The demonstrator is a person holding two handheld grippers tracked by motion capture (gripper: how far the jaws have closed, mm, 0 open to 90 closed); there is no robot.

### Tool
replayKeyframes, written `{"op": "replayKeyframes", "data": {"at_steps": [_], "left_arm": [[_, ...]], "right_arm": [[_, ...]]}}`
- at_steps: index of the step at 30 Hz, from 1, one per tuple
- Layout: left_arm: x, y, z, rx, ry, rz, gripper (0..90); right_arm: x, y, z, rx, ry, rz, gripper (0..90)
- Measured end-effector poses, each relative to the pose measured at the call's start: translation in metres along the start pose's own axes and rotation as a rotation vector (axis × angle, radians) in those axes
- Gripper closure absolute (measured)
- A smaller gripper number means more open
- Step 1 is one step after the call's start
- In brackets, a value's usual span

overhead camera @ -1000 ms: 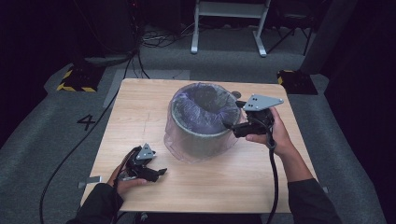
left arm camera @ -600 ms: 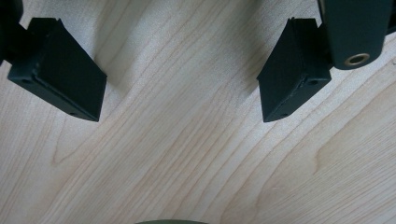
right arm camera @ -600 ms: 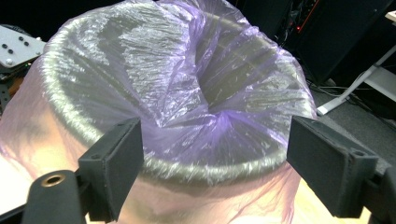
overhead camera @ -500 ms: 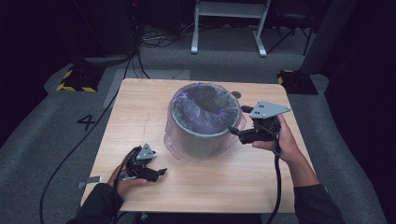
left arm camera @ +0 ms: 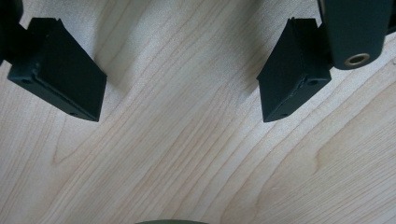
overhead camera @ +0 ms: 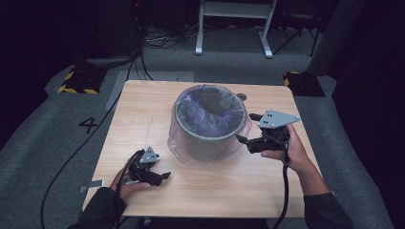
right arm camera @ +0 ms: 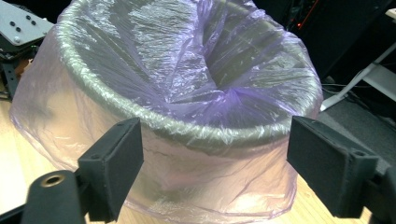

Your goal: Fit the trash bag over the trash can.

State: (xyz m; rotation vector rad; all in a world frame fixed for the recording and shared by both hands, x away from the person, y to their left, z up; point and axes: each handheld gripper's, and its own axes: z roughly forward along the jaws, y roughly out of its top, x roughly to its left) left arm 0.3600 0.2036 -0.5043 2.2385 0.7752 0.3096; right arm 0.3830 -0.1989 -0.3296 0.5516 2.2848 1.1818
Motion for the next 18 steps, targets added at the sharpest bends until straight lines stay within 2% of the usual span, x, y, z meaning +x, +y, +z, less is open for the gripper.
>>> {"op": "replayKeyframes", "data": {"at_steps": [5, 18], "left_arm": [[0.000, 0.000, 0.000, 0.000, 0.000, 0.000, 14.6], [0.000, 0.000, 0.000, -0.001, 0.001, 0.000, 14.6]], "right_arm": [[0.001, -0.007, -0.002, -0.004, 0.007, 0.009, 19.0], [0.003, -0.026, 0.003, 0.043, 0.014, 0.022, 19.0]]}}
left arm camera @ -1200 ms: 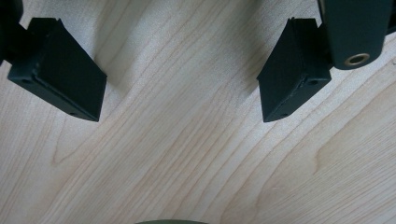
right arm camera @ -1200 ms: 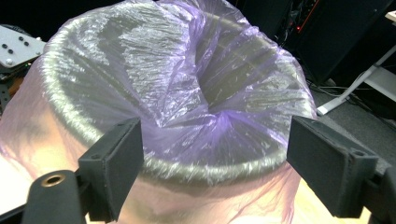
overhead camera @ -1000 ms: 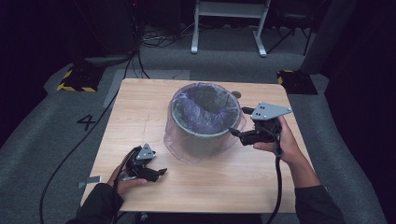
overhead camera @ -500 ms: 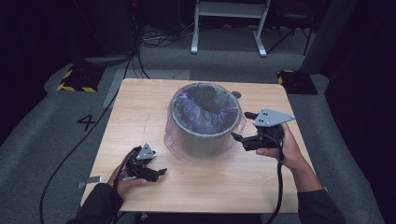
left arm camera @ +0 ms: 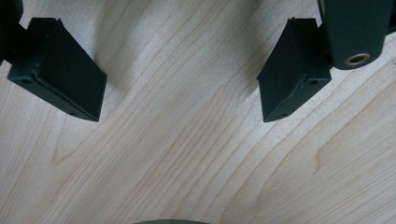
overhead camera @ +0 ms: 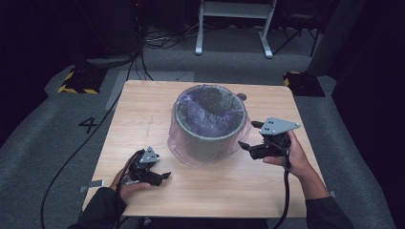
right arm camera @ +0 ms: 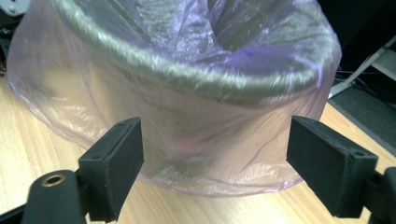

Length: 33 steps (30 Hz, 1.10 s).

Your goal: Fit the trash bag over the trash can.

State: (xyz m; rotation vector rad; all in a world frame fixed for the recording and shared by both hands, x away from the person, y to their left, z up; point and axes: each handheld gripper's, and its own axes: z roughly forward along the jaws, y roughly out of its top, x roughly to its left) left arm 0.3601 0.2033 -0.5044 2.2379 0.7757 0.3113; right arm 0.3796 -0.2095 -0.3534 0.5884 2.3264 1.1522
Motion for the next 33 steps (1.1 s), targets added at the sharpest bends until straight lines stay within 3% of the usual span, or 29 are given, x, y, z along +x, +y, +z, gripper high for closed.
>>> {"op": "replayKeyframes", "data": {"at_steps": [24, 33], "left_arm": [[0.000, 0.000, 0.000, 0.000, 0.000, -0.001, 14.7], [0.000, 0.000, 0.000, -0.001, 0.000, -0.001, 14.7]], "right_arm": [[-0.001, -0.044, 0.016, 0.148, -0.015, 0.002, 19.1], [-0.001, -0.056, 0.014, 0.167, -0.037, 0.014, 19.4]]}}
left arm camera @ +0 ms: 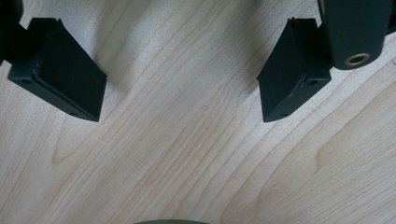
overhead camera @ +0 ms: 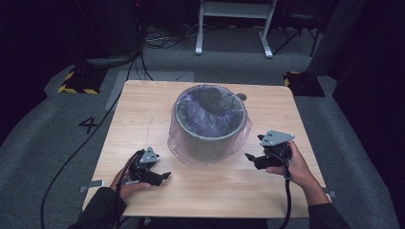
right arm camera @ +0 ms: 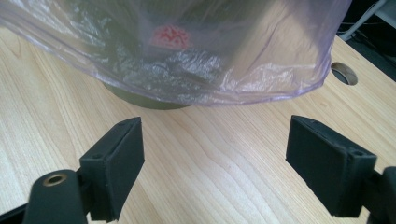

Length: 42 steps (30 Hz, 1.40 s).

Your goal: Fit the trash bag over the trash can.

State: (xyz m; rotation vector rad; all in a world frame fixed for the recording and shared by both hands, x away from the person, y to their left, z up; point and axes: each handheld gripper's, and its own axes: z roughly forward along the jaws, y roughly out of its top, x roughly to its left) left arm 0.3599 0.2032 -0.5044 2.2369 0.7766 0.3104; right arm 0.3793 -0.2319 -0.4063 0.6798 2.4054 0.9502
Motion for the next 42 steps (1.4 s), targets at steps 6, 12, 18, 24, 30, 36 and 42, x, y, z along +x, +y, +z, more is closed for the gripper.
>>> {"op": "replayKeyframes", "data": {"at_steps": [6, 12, 18, 24, 30, 36, 42], "left_arm": [[0.000, 0.000, 0.000, 0.001, -0.002, 0.004, 14.7], [0.000, 0.000, 0.000, 0.001, -0.001, 0.005, 14.7], [0.000, 0.000, 0.000, 0.001, -0.001, 0.005, 14.7], [0.000, 0.000, 0.000, 0.003, -0.002, 0.005, 14.7], [0.000, 0.000, 0.000, 0.002, -0.002, 0.004, 14.7], [0.000, 0.000, 0.000, 0.002, -0.002, 0.006, 14.7], [0.000, 0.000, 0.000, 0.002, -0.002, 0.005, 14.7]], "right_arm": [[0.000, -0.007, 0.001, 0.012, -0.016, 0.018, 19.4], [-0.001, -0.016, 0.000, 0.027, -0.026, 0.025, 19.4], [0.000, -0.023, 0.001, 0.047, -0.042, 0.025, 19.3], [0.003, -0.030, 0.001, 0.067, -0.055, 0.015, 19.1], [0.004, -0.038, 0.002, 0.081, -0.057, 0.016, 18.9], [0.005, -0.047, 0.004, 0.107, -0.051, 0.023, 18.8], [0.006, -0.056, 0.005, 0.135, -0.055, 0.029, 18.8]]}}
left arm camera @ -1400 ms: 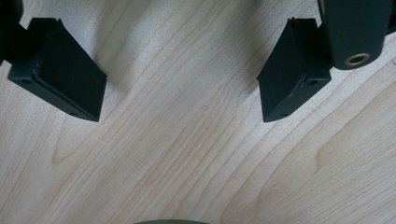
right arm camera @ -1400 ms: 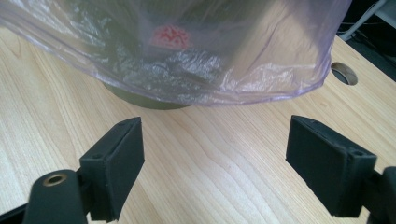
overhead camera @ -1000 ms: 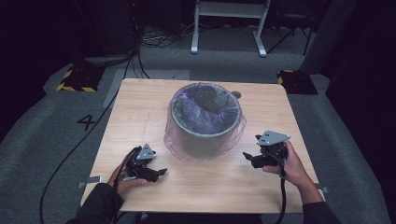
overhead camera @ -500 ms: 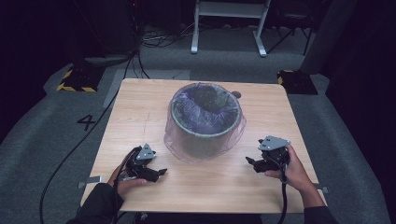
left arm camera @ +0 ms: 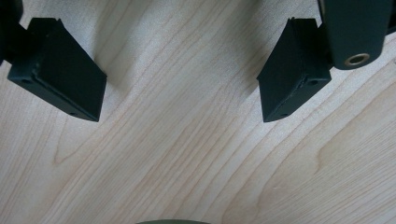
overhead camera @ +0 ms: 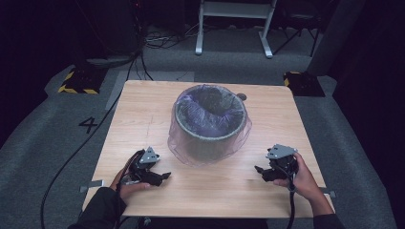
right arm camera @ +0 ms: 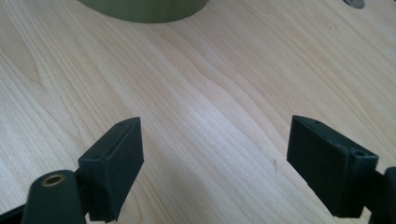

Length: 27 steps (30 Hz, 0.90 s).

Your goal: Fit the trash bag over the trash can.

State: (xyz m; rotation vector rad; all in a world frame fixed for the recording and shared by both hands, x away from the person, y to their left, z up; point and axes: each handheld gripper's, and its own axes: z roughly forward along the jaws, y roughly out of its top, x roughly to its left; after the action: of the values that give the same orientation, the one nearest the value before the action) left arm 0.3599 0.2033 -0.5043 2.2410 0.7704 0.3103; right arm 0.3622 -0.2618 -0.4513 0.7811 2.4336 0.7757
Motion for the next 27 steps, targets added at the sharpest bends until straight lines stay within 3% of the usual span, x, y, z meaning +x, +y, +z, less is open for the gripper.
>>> {"op": "replayKeyframes", "data": {"at_steps": [17, 27], "left_arm": [[0.000, 0.000, 0.000, 0.002, -0.001, 0.000, 14.7], [0.000, 0.000, 0.000, 0.001, 0.001, -0.001, 14.7]], "right_arm": [[0.001, -0.028, 0.009, 0.042, 0.021, 0.039, 18.9], [-0.002, -0.049, 0.007, 0.032, 0.023, 0.100, 19.2]]}}
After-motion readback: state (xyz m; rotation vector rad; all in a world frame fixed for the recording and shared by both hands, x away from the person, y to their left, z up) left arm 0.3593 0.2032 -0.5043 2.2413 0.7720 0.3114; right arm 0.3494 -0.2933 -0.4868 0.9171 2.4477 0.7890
